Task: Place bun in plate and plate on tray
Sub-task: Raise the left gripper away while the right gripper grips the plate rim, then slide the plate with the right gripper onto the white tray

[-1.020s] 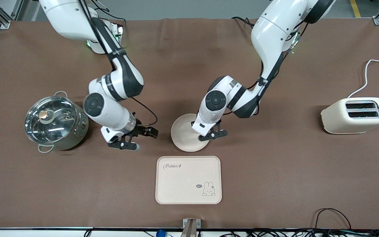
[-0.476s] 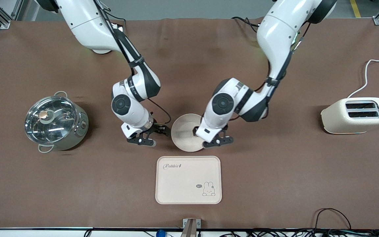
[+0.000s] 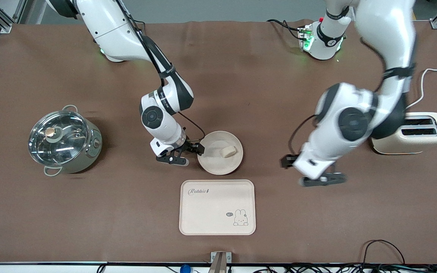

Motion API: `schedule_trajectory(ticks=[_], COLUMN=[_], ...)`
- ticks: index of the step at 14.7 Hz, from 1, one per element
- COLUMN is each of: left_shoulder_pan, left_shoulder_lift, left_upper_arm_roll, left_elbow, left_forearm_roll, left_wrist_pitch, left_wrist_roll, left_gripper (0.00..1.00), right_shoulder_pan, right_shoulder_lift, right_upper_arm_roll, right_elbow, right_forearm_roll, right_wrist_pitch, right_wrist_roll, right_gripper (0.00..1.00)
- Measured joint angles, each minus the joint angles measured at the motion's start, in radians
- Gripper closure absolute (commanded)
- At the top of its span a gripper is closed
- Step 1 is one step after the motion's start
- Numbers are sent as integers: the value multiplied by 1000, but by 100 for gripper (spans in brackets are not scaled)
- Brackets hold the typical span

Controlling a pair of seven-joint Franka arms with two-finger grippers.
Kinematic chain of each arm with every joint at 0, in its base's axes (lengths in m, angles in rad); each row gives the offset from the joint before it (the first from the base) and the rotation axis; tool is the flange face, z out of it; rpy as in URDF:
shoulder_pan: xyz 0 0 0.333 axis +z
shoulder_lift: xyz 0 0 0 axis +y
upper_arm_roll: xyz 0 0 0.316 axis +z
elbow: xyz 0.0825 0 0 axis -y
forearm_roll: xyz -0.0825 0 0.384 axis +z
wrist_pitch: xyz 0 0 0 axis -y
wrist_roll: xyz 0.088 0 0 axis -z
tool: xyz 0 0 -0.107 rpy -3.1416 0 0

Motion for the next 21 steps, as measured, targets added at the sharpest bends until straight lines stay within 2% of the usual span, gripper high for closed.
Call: schedule_trajectory(ticks=[2, 4, 5, 8, 9, 12, 13, 14, 15, 18, 21], left_shoulder_pan=[71, 118, 133, 162, 164, 163, 161, 160, 160, 161, 161], left_shoulder_lift=[-71, -137, -166, -240, -263, -347, -377, -406, -433, -468, -467], left_upper_arm_roll=[-2, -3, -3, -3, -3, 9, 22, 39, 53, 66, 63], left_elbow=[1, 1, 0, -1, -1, -1, -2, -10, -30, -94, -112], left_forearm_roll=[0, 0, 0, -11, -13, -14, -14, -14, -14, -28, -34], left_wrist_pitch=[-50, -89, -110, -168, -181, -260, -289, -313, -327, -328, -322], left_wrist_roll=[94, 145, 163, 203, 219, 260, 266, 278, 290, 300, 332], left_gripper=[0, 0, 0, 0, 0, 0, 0, 0, 0, 0, 0], right_shoulder_pan=[2, 4, 6, 13, 18, 36, 38, 39, 39, 42, 44], right_shoulder_lift=[5, 7, 9, 18, 22, 35, 37, 39, 41, 47, 46], right_upper_arm_roll=[0, 0, 0, 0, 0, 0, 0, 0, -1, -1, -1], right_elbow=[3, 4, 5, 19, 25, 32, 33, 36, 38, 44, 56], right_forearm_roll=[0, 0, 0, 0, 0, 0, 0, 0, -2, -8, -8], right_wrist_pitch=[7, 7, 8, 8, 8, 9, 10, 10, 11, 20, 25], right_wrist_roll=[1, 1, 1, 5, 8, 19, 20, 20, 20, 20, 18], right_gripper=[8, 20, 25, 30, 35, 57, 69, 90, 99, 100, 100])
